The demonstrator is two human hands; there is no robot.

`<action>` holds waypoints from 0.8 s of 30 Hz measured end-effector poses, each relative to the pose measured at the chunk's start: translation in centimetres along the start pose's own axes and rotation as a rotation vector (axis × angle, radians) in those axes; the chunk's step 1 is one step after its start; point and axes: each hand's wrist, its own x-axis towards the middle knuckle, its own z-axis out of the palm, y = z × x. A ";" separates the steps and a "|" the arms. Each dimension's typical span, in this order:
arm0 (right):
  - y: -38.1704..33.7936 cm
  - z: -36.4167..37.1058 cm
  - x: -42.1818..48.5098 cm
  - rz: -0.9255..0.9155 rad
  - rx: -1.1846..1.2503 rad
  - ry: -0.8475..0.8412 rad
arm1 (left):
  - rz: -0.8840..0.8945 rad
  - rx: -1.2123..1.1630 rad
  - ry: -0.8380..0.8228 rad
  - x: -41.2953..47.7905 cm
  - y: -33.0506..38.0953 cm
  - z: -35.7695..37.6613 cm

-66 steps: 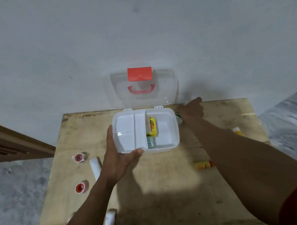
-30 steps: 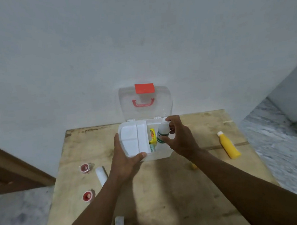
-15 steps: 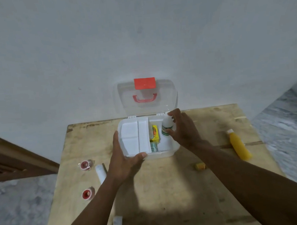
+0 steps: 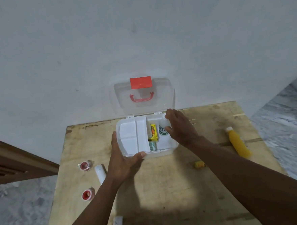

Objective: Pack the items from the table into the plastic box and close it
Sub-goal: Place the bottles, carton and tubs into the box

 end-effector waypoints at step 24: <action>1.2 -5.9 -8.1 0.481 -0.117 -0.096 | -0.037 0.054 -0.015 0.0 -0.3 -0.3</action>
